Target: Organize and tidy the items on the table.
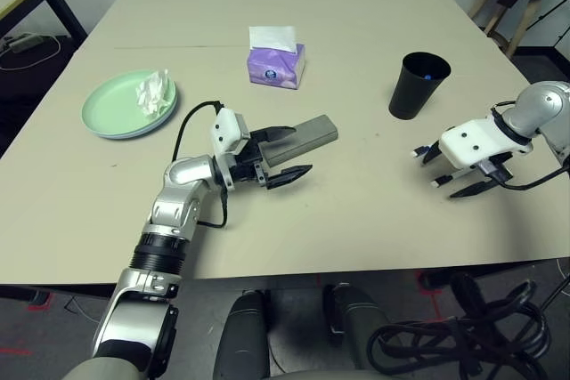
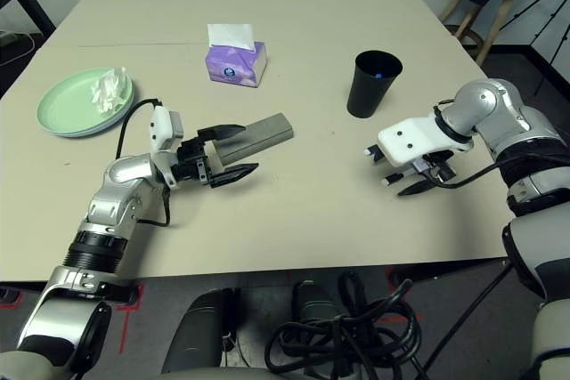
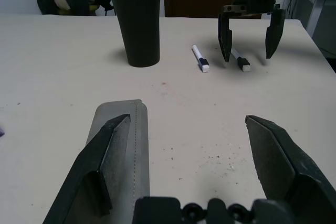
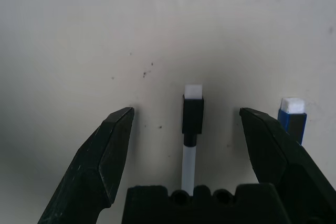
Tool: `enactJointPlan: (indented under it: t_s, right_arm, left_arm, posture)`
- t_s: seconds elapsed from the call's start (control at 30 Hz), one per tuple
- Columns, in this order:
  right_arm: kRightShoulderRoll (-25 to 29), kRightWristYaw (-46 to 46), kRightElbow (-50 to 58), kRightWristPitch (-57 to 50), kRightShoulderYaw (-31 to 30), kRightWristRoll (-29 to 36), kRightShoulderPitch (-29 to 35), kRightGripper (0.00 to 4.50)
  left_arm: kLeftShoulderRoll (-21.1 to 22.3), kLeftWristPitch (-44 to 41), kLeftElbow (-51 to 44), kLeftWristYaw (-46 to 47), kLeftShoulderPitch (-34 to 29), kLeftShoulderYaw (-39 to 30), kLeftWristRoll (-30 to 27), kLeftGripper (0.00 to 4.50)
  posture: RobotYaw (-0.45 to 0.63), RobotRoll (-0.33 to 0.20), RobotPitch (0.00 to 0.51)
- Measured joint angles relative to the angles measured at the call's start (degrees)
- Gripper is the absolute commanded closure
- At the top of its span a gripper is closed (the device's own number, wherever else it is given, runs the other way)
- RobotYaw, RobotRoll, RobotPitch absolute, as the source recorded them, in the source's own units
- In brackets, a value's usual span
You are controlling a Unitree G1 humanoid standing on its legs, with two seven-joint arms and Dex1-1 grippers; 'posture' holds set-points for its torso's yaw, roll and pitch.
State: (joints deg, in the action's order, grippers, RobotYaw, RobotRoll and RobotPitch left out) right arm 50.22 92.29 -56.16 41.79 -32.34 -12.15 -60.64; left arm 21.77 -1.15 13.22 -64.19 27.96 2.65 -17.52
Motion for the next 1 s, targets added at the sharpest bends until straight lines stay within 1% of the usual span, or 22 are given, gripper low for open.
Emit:
enactJointPlan:
  t_s: [0.1,0.3,0.63,0.73,0.87,0.9,1.0]
  right_arm:
    - [-1.05,-0.25,-2.07,2.58,-0.02,-2.67,-1.57,0.00]
    - [-3.67,-2.57,-4.03,5.92,-0.02,-6.16,-1.90,0.00]
    - [-3.81,-5.21,-6.28,7.91,-0.61,-12.14,-3.90,0.00]
    - [-3.83,-5.27,-6.92,7.91,-0.63,-13.02,-4.31,0.60]
    - [-4.25,-5.58,-6.94,7.66,-0.56,-13.36,-4.38,2.09]
    - [-4.36,-5.63,-6.91,7.59,-0.53,-13.33,-4.38,2.56]
    - [-4.70,-5.54,-6.71,7.18,-0.42,-13.27,-4.35,3.73]
  left_arm:
    - [0.44,-0.48,-1.36,-0.21,-0.86,0.02,-0.59,0.07]
    - [1.42,-0.89,-2.15,-0.87,-1.59,0.06,-1.26,0.07]
    - [1.83,-0.89,-3.23,-1.91,-1.71,0.43,-1.37,0.07]
    - [1.82,-0.89,-3.38,-2.14,-1.70,0.60,-1.55,0.00]
    - [1.62,-0.93,-3.38,-2.12,-1.69,0.60,-1.88,0.00]
    - [1.56,-0.96,-3.38,-2.10,-1.69,0.60,-1.91,0.00]
    - [1.39,-1.25,-3.38,-1.67,-1.68,0.59,-2.00,0.00]
  posture:
    - [0.07,0.000,0.191]
    - [0.08,0.000,0.192]
    - [0.08,0.000,0.188]
    - [0.08,0.000,0.187]
    - [0.08,0.000,0.187]
    - [0.08,0.000,0.186]
    - [0.09,0.000,0.184]
